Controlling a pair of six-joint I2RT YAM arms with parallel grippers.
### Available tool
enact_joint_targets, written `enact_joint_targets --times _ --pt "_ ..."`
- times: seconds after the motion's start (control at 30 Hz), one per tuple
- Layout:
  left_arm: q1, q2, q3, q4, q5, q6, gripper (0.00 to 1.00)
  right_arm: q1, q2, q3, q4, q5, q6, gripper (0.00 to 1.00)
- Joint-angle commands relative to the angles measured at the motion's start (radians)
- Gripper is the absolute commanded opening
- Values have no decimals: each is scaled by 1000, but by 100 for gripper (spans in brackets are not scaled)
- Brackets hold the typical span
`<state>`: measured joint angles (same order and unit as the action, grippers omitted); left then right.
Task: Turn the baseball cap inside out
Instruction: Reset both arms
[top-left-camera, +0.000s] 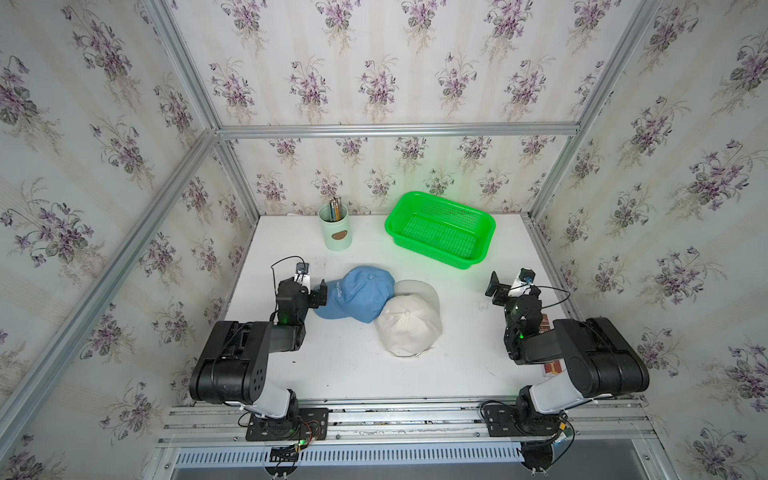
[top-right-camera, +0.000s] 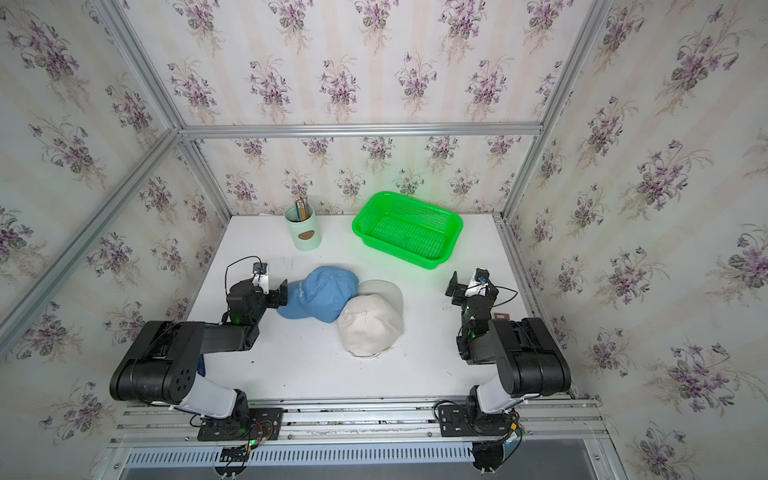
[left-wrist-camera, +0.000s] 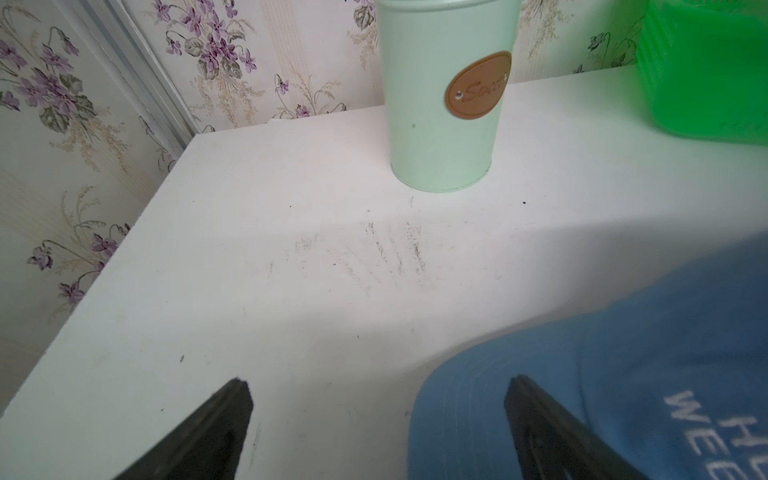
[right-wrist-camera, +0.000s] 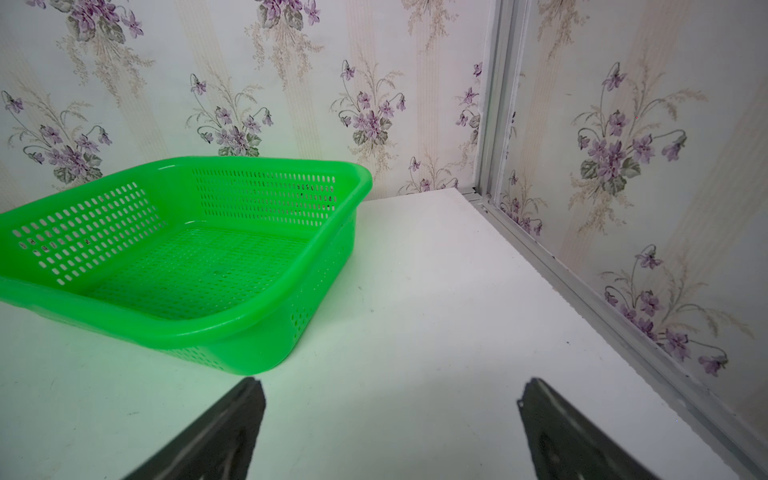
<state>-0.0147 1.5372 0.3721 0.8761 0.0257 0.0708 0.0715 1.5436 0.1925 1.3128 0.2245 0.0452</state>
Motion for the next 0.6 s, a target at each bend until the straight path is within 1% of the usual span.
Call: enact_joint_targets --times 0.0,0.57 --pt "-2 -6 21 -12 10 12 99 1 1 5 34 11 -7 100" --pt "-3 -5 25 -19 5 12 99 1 1 5 34 8 -8 100"
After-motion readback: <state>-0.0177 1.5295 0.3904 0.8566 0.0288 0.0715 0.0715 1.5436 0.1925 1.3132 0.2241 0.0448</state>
